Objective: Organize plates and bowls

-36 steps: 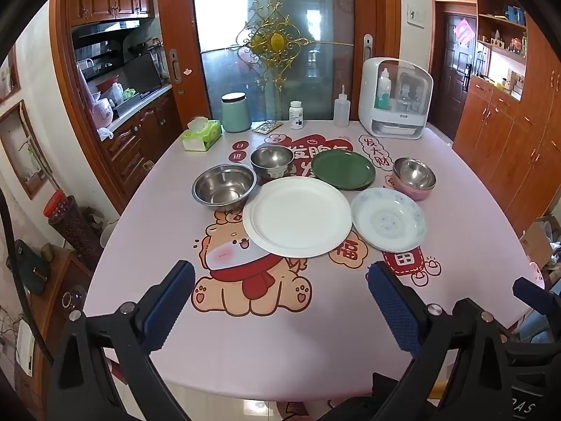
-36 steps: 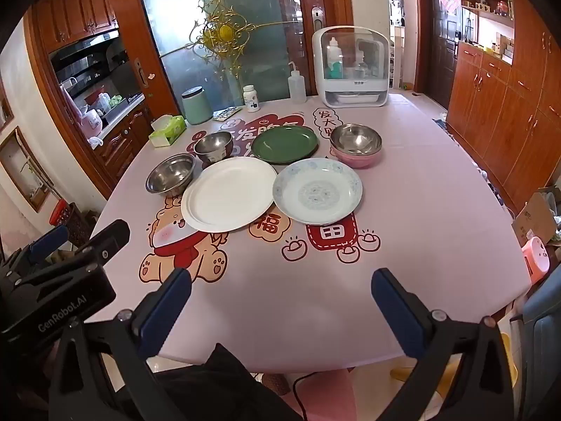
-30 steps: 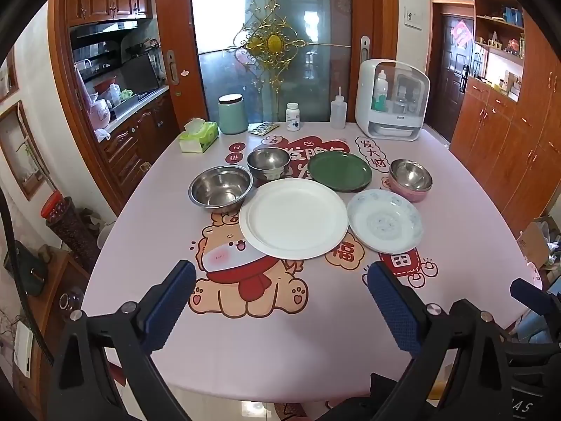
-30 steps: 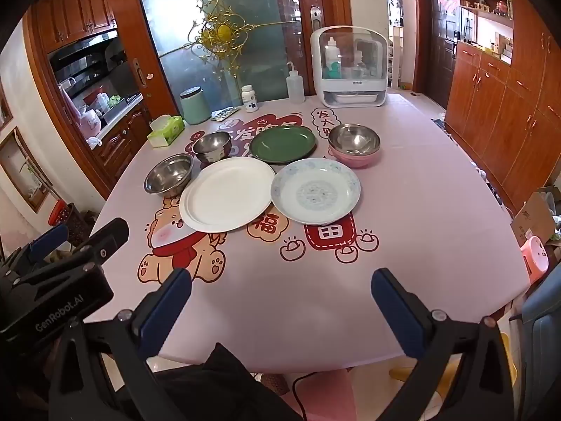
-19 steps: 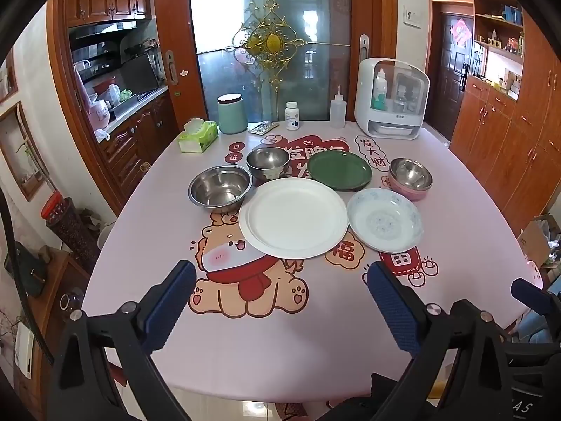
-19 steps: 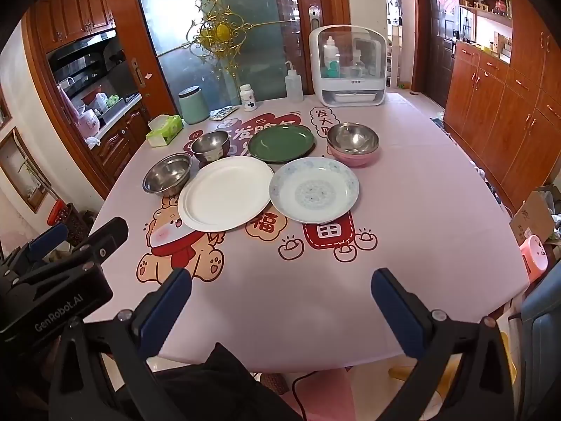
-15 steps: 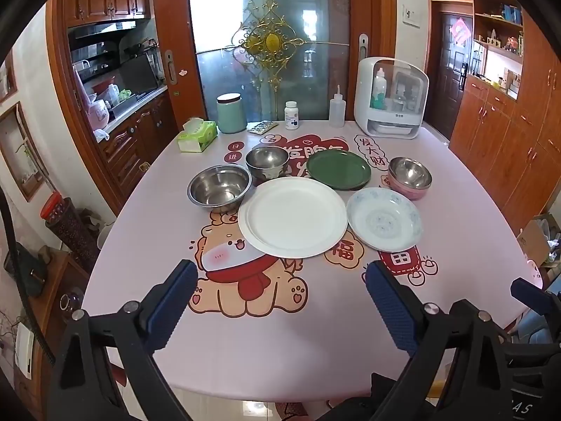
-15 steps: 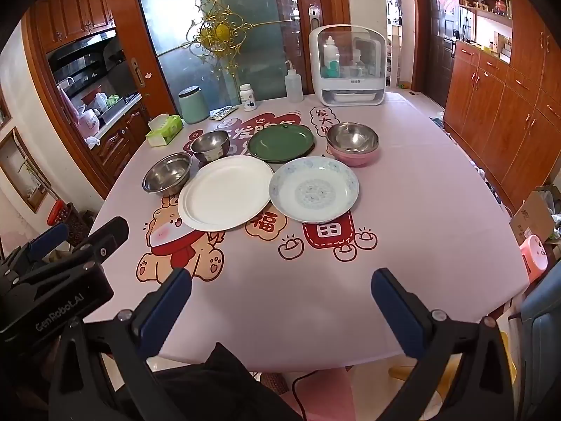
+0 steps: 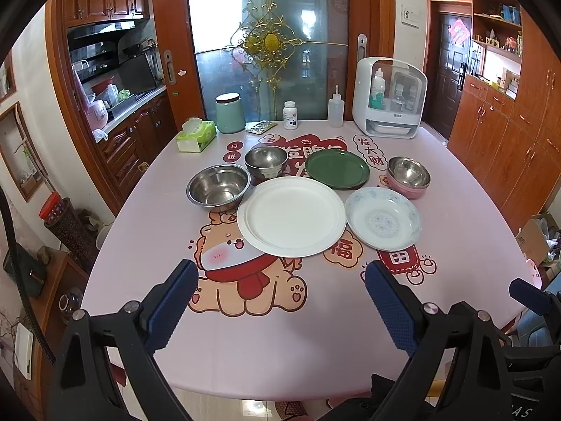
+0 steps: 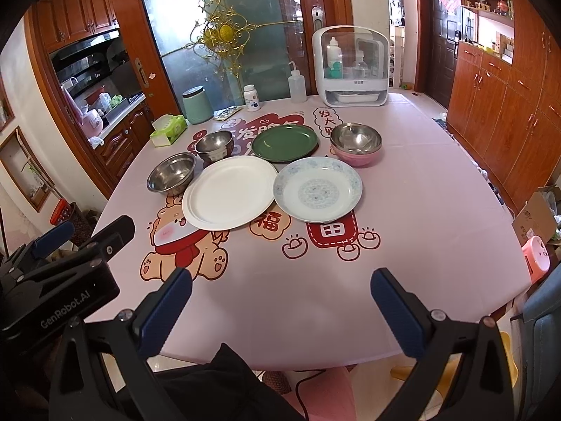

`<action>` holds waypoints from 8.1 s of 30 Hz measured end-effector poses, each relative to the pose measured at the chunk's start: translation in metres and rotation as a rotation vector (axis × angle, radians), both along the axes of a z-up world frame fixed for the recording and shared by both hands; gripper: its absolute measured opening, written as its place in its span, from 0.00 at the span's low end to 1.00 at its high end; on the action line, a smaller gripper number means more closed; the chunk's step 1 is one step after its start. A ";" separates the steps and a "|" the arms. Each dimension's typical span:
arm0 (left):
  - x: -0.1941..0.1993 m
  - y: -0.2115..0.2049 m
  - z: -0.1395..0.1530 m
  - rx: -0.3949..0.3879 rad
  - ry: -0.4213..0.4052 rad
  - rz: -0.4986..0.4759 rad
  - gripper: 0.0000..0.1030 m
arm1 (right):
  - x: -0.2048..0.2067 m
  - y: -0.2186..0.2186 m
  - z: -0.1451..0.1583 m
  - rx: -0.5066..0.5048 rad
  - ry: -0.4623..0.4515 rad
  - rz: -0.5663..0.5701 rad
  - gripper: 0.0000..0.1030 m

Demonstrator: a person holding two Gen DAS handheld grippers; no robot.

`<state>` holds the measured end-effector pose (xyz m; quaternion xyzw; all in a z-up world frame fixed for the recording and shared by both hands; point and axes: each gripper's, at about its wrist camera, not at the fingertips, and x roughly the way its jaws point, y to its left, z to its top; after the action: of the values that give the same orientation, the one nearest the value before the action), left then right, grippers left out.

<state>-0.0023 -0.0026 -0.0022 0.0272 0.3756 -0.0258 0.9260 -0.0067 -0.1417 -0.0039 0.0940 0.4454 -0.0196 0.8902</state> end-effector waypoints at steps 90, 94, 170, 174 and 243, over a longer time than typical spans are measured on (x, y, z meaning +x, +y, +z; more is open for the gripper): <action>0.264 0.066 -0.183 -0.077 0.488 0.390 0.93 | 0.351 -0.011 -0.157 0.137 0.165 0.480 0.83; 0.270 0.075 -0.196 -0.108 0.520 0.414 0.93 | 0.363 -0.009 -0.166 0.165 0.209 0.494 0.72; 0.235 0.090 -0.174 -0.174 0.535 0.337 0.29 | 0.308 -0.015 -0.160 0.240 0.449 0.414 0.17; 0.225 0.082 -0.162 -0.179 0.519 0.304 0.29 | 0.289 -0.021 -0.148 0.228 0.427 0.393 0.17; 0.080 -0.012 -0.174 -0.115 0.619 -0.073 0.29 | 0.040 -0.064 -0.147 -0.069 0.236 0.116 0.24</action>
<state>0.0779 -0.0147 -0.1758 -0.0210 0.6362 -0.0872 0.7663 0.0336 -0.2055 -0.1510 0.0346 0.5507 0.0055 0.8339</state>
